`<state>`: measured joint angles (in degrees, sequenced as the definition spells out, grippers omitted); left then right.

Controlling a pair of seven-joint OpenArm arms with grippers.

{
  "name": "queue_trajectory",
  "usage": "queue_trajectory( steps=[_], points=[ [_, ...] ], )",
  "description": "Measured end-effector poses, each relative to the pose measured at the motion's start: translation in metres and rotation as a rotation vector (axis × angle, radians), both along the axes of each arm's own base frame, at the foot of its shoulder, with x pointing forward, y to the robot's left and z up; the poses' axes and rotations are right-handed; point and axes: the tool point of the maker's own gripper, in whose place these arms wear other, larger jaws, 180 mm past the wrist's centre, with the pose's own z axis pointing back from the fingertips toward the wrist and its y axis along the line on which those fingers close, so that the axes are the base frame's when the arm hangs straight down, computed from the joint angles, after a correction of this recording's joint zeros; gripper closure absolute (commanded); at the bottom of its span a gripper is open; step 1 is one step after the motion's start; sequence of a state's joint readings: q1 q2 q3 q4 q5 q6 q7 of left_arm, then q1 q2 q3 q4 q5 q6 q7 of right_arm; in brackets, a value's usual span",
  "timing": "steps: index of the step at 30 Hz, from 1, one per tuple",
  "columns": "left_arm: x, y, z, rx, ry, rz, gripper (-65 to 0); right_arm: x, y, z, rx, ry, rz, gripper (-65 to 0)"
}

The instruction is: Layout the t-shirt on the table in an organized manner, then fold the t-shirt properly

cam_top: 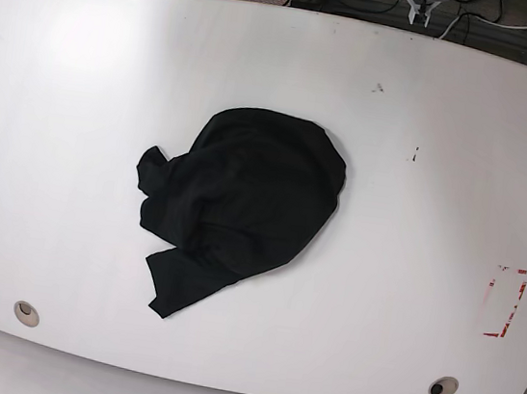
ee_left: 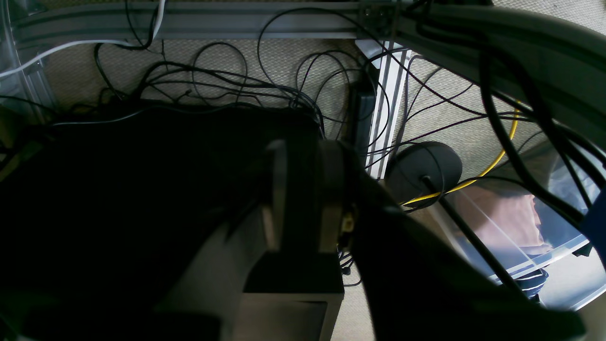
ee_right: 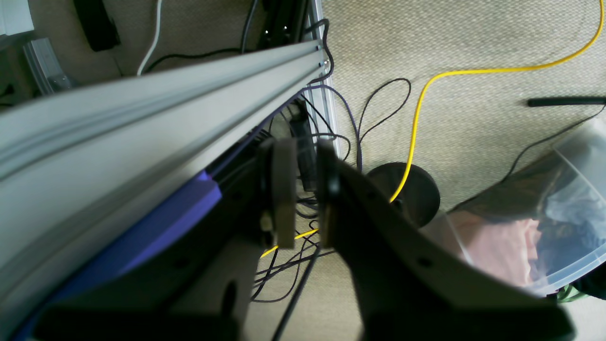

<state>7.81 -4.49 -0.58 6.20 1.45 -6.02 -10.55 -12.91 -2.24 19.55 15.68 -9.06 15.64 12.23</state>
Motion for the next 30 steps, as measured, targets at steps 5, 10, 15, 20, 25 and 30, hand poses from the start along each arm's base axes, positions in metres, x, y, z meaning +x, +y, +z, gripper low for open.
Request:
queue_trajectory(
  steps=[5, 10, 15, 20, 25, 30],
  points=[
    [0.004, 0.003, 0.000, 0.005, -0.001, -0.007, -9.7, 0.008, -0.006, 0.002, -0.018, -0.048, -0.018, -7.1],
    [0.007, 0.007, 0.000, 0.011, -0.006, -0.006, -9.8, 0.012, -0.007, 0.003, -0.021, -0.060, -0.020, -7.1],
    [0.008, 0.006, 0.000, 0.010, -0.007, -0.004, -10.0, 0.011, -0.006, 0.003, -0.019, -0.059, -0.020, -7.2],
    [0.003, 0.005, 0.000, 0.007, 0.000, -0.004, -10.0, 0.009, -0.005, 0.002, -0.017, -0.051, -0.019, -7.2],
    [0.002, 0.004, 0.000, 0.006, 0.003, -0.004, -9.8, 0.010, -0.006, 0.002, -0.018, -0.053, -0.019, -7.0],
    [0.004, 0.004, 0.001, 0.007, -0.018, -0.002, -10.4, 0.011, -0.011, 0.001, -0.024, -0.045, -0.004, -6.8]
  ],
)
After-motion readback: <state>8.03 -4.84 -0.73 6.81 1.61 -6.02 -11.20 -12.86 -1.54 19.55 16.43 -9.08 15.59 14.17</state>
